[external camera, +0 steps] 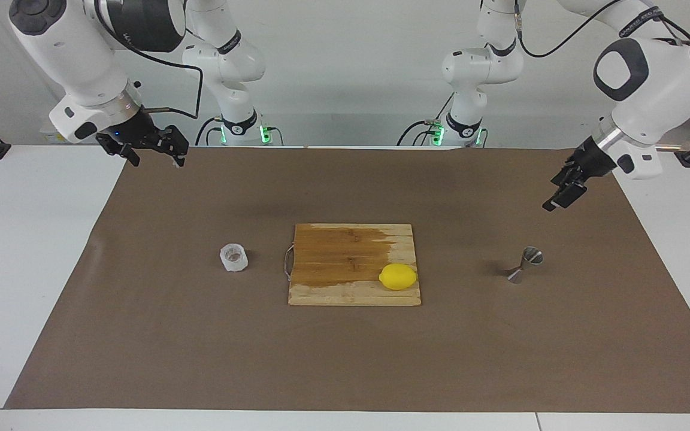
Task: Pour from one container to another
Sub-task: 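Move the open left gripper toward the small metal cup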
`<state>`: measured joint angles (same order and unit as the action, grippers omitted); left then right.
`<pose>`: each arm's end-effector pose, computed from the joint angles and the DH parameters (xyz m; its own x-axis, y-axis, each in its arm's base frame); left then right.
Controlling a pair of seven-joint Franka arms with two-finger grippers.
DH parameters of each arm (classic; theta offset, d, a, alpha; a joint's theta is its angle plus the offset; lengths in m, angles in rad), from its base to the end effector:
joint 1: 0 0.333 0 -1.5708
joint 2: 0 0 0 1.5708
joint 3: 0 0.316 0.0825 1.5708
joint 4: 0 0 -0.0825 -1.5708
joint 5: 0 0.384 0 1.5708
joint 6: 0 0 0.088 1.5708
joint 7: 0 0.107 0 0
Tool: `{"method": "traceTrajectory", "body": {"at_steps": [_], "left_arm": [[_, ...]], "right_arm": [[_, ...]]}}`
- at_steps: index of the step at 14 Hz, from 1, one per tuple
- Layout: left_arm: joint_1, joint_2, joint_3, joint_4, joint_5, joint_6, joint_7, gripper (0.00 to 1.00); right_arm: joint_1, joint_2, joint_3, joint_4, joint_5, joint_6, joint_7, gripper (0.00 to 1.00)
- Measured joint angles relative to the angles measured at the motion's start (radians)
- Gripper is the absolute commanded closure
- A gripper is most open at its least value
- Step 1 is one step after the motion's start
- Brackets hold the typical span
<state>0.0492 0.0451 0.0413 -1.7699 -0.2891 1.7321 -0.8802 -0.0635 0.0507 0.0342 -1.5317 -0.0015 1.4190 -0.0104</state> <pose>0.5690 0.0251 0.5219 0.5089 0.8179 -0.2687 0.8595 -0.4999 0.1064 0.5525 -0.0169 0.6026 0.9865 -0.0185 -0.1626 -0.0191 -0.9998 -0.0019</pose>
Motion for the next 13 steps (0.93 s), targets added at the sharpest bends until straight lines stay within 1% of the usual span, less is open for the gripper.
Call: {"method": "traceTrajectory", "body": {"at_steps": [3, 5, 7, 9, 11, 13], "left_arm": [[0.069, 0.112, 0.001, 0.076, -0.165, 0.001, -0.049, 0.0], [0.12, 0.198, 0.001, 0.141, -0.271, -0.003, -0.135, 0.0], [0.161, 0.287, 0.001, 0.215, -0.327, -0.007, -0.242, 0.0], [0.205, 0.363, -0.001, 0.27, -0.369, -0.011, -0.309, 0.0], [0.251, 0.416, -0.004, 0.295, -0.431, -0.011, -0.33, 0.0], [0.282, 0.448, -0.007, 0.3, -0.455, 0.0, -0.33, 0.0]], "right_arm": [[0.0, 0.0, 0.0, 0.0, 0.0, 0.0, 0.0, 0.0], [0.0, 0.0, 0.0, 0.0, 0.0, 0.0, 0.0, 0.0], [0.0, 0.0, 0.0, 0.0, 0.0, 0.0, 0.0, 0.0], [0.0, 0.0, 0.0, 0.0, 0.0, 0.0, 0.0, 0.0], [0.0, 0.0, 0.0, 0.0, 0.0, 0.0, 0.0, 0.0], [0.0, 0.0, 0.0, 0.0, 0.0, 0.0, 0.0, 0.0]]}}
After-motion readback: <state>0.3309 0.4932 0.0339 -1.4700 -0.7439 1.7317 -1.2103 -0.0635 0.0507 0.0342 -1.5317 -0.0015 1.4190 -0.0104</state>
